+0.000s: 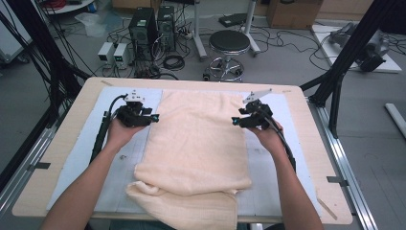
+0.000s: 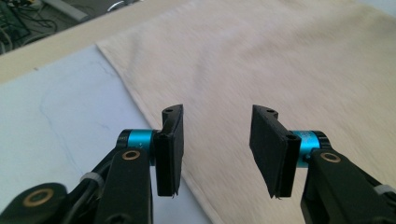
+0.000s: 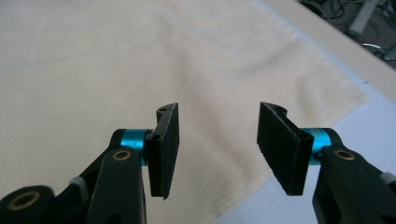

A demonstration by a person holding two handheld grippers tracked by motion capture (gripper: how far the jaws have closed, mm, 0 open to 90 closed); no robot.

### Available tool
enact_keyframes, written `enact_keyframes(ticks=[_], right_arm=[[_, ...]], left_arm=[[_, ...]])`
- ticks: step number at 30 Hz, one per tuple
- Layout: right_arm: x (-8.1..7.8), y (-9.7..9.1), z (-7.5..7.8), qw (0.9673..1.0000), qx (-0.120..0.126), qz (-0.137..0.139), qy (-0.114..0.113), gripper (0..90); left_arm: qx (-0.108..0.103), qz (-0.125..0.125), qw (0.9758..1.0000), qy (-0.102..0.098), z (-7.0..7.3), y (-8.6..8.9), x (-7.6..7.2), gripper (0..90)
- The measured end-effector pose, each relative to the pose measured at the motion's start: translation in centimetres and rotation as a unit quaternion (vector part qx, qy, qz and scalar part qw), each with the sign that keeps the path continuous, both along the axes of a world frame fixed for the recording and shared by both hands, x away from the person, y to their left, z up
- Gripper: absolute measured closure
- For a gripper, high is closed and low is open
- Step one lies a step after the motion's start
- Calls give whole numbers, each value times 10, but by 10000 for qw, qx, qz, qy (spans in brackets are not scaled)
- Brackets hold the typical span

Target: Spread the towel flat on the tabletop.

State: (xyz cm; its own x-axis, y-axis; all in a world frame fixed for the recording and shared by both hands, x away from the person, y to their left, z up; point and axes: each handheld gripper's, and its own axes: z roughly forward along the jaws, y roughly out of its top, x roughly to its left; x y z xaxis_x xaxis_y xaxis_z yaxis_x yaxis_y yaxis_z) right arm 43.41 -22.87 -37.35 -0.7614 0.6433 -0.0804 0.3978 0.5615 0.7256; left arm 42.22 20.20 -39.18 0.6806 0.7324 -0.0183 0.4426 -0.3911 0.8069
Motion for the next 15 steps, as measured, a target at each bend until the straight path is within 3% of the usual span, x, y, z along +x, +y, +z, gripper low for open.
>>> enact_keyframes(ticks=[3, 9, 11, 13, 15], right_arm=[[-16, 0, -9, 9998, 127, 117, 112, 477], [-51, 2, -14, 9988, 116, 465, 43, 460], [-64, 2, -17, 9985, 146, 524, -10, 458], [-74, 3, -20, 9980, 29, 615, 131, 435], [-87, 3, -23, 9978, 76, 656, 23, 447]], left_arm=[[23, -235, 9997, 61, -5, 4, -18, 528], [-250, -492, 9985, -59, -9, 14, -57, 495], [-172, -572, 9982, 7, -10, 16, -69, 496], [-101, -745, 9972, -48, -11, 15, -82, 498], [-55, -866, 9962, -44, -12, 14, -93, 497]])
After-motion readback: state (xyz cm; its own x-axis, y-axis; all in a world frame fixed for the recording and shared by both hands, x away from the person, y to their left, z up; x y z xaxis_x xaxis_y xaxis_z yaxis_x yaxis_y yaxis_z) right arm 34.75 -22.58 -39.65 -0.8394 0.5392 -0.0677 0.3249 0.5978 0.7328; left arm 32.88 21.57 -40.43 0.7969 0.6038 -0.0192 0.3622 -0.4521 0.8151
